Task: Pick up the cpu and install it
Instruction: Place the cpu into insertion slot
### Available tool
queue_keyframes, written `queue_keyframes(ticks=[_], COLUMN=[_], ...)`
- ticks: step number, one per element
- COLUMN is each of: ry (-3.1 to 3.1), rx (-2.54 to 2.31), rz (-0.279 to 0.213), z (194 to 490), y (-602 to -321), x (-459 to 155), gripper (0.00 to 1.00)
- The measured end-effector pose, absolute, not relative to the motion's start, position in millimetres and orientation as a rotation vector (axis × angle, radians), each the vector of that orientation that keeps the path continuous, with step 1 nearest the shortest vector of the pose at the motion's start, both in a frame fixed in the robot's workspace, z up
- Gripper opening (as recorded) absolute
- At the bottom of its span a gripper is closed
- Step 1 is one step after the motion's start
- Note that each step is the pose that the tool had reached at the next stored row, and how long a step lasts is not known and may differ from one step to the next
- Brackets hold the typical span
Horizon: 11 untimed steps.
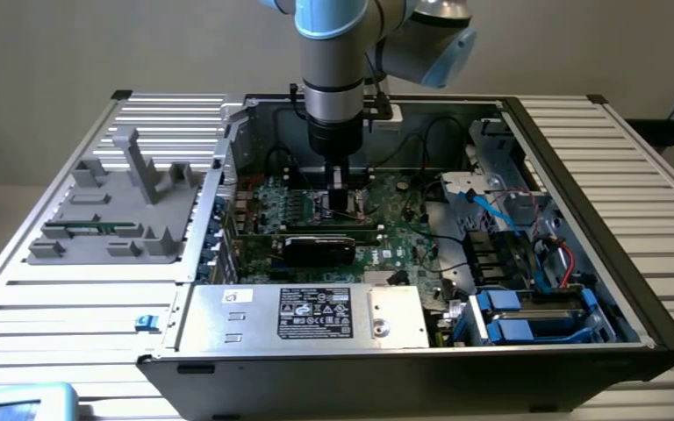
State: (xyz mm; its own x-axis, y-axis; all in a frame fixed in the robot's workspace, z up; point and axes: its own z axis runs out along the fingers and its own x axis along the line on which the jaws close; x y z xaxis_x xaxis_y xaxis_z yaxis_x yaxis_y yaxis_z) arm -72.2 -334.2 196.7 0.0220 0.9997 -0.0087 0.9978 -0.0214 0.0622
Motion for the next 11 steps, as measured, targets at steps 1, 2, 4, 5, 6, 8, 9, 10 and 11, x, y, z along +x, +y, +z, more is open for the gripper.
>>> queue_keyframes(ticks=[1, 2, 4, 5, 6, 8, 9, 10, 11], ry=[2.161, 2.161, 2.161, 2.161, 2.161, 2.161, 2.161, 2.161, 2.161], rx=[2.209, 2.209, 2.209, 2.209, 2.209, 2.209, 2.209, 2.209, 2.209], rz=[0.058, 0.058, 0.058, 0.058, 0.059, 0.061, 0.061, 0.062, 0.064], z=[196.7, 196.7, 196.7, 196.7, 196.6, 196.7, 196.7, 196.8, 196.8], y=[-334.2, -334.3, -334.2, -334.2, -334.2, -334.3, -334.3, -334.4, -334.5], x=[-72.1, -72.0, -71.9, -71.8, -71.7, -71.7, -71.7, -71.8, -71.9], gripper=[0.56, 0.56, 0.56, 0.56, 0.56, 0.56, 0.56, 0.56, 0.56])
